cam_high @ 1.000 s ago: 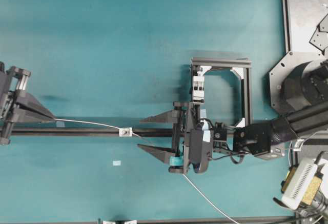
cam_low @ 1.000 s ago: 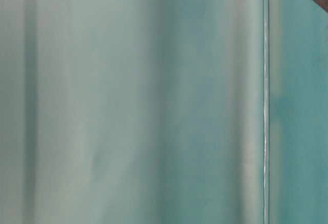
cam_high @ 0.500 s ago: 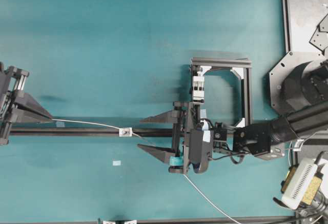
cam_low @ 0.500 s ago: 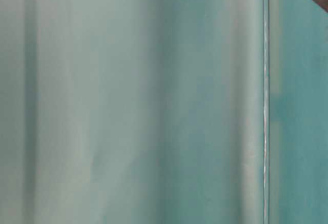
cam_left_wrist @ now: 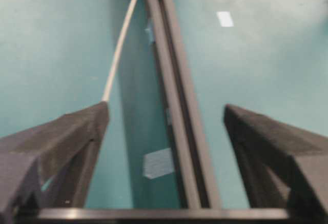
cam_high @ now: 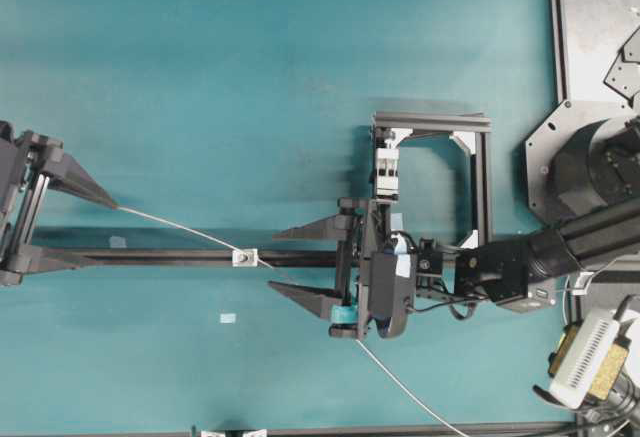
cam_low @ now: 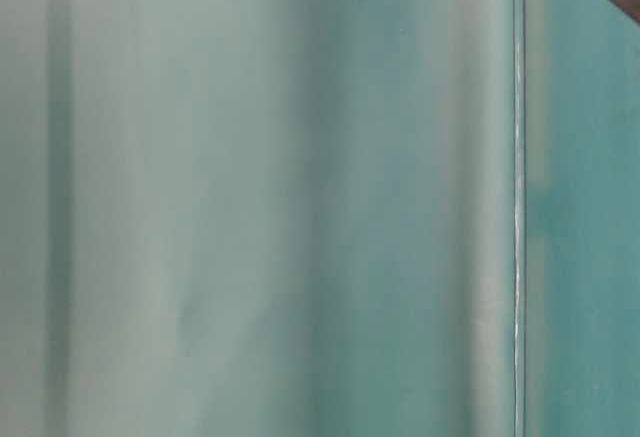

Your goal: Insert the wire into the hole on the right side and pull it with the left arm.

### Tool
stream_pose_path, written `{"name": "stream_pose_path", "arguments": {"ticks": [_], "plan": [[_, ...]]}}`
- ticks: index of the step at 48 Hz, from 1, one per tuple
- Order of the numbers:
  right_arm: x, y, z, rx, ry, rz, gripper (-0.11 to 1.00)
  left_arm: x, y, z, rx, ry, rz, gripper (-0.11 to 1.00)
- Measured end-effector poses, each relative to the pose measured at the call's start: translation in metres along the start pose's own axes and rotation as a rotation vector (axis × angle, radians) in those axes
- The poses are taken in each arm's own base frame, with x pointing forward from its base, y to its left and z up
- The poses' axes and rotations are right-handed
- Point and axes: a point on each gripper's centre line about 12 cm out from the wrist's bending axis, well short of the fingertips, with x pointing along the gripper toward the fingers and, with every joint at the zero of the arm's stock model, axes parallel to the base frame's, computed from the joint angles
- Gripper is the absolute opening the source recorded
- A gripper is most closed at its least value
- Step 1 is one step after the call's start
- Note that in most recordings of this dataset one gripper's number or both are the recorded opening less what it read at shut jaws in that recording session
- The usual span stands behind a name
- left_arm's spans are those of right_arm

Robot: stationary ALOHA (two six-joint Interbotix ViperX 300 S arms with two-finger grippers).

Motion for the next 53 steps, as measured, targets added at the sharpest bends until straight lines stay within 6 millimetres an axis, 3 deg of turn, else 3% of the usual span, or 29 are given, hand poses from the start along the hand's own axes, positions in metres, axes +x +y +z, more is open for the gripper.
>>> {"name": "stream_pose_path", "arguments": {"ticks": [15, 31, 53], "plan": [[-0.008, -0.003, 0.012, 0.013, -0.023, 0.005, 0.8, -0.001, 0.009, 0.004, -0.003, -0.015, 0.031, 0.81], [-0.021, -0.022, 0.029, 0.056, -0.054, -0.022, 0.8, -0.004, 0.022, 0.01, -0.023, -0.04, 0.074, 0.81], [-0.026, -0.034, 0.053, 0.185, -0.109, -0.054, 0.8, -0.026, 0.026, 0.023, -0.014, -0.093, 0.094, 0.81]]}}
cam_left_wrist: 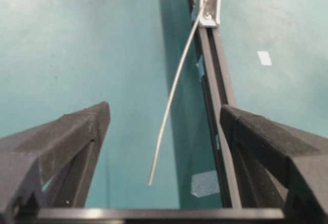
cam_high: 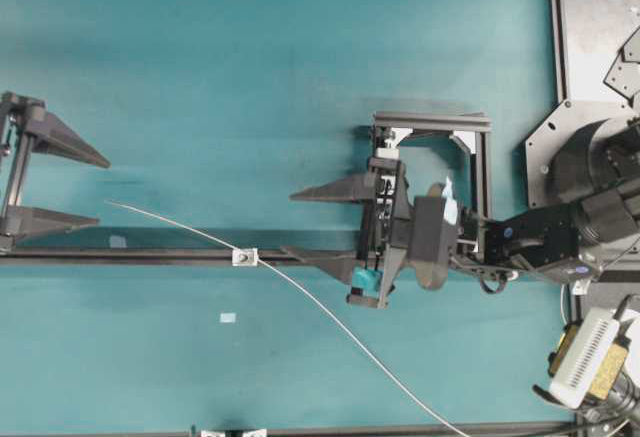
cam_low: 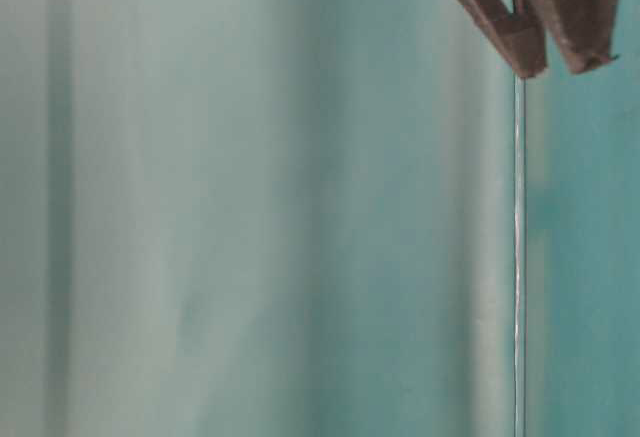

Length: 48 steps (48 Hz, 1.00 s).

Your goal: Insert the wire into the hole on the right side and pull it with the left arm.

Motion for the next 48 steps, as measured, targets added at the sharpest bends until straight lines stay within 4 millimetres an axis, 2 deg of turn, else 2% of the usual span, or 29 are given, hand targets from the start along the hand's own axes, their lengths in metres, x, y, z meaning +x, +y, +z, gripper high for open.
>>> {"name": "stream_pose_path", "arguments": {"ticks": [16, 34, 48], "plan": [[-0.008, -0.013, 0.0, 0.04, 0.008, -0.017, 0.8, -0.002, 0.004, 0.0, -0.001, -0.002, 0.013, 0.81], [-0.025, -0.035, 0.006, 0.046, 0.002, -0.045, 0.8, -0.003, 0.009, 0.0, 0.004, -0.004, 0.032, 0.8], [-0.04, -0.045, 0.013, 0.061, -0.012, -0.044, 0.8, -0.003, 0.017, 0.002, -0.007, -0.009, 0.066, 0.8]]}}
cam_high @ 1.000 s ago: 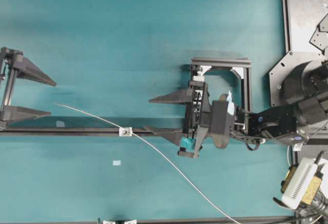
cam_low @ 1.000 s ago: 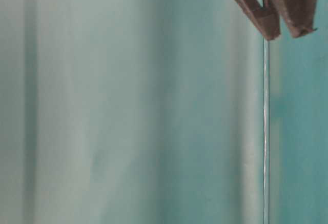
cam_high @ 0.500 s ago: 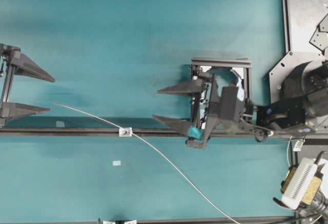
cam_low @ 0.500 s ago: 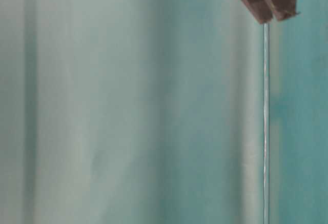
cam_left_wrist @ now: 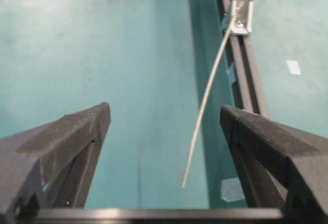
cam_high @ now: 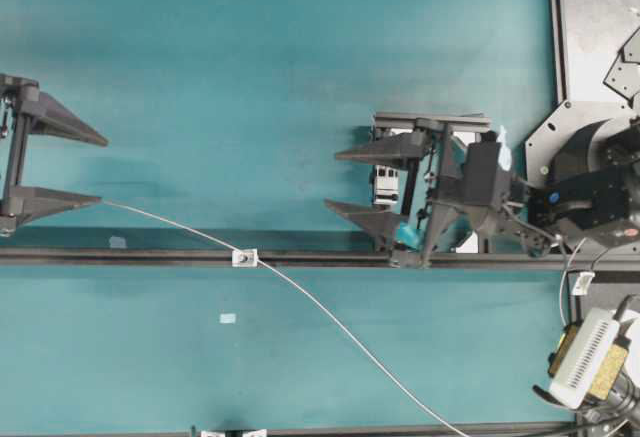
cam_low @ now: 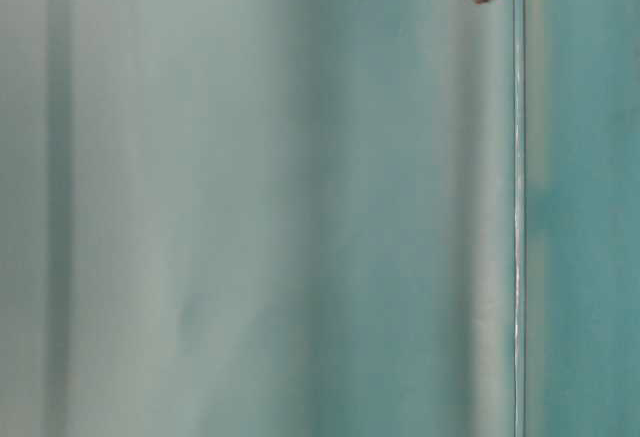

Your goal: Insert the wire into the hole on the right side and pull it with the left arm.

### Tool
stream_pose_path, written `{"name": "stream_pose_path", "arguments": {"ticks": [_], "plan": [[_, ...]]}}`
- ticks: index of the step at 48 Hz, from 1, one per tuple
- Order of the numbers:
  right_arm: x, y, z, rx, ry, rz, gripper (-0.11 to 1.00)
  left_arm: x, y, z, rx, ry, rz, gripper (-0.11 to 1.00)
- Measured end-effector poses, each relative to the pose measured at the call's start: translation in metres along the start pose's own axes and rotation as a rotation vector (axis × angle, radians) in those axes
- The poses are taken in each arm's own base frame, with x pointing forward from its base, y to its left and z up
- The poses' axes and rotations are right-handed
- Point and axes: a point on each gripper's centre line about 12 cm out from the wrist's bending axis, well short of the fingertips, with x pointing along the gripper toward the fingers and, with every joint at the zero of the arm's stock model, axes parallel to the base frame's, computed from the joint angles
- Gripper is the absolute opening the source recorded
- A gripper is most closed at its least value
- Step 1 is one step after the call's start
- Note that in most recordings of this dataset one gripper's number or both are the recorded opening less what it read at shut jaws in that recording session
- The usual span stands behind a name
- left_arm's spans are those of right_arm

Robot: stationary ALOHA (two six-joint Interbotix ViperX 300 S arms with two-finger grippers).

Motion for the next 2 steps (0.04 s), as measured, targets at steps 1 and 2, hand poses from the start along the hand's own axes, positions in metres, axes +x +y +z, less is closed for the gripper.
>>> {"name": "stream_pose_path", "arguments": {"ticks": [1, 2], "plan": [[-0.001, -0.0001, 0.0004, 0.001, -0.001, 0.002, 0.8, 0.0002, 0.0004, -0.0003, 0.0, 0.001, 0.002, 0.8], [-0.0018, -0.0009, 0.0014, 0.003, -0.003, 0.001, 0.8, 0.0, 0.0011, 0.0001, -0.002, 0.0, 0.004, 0.8]]}}
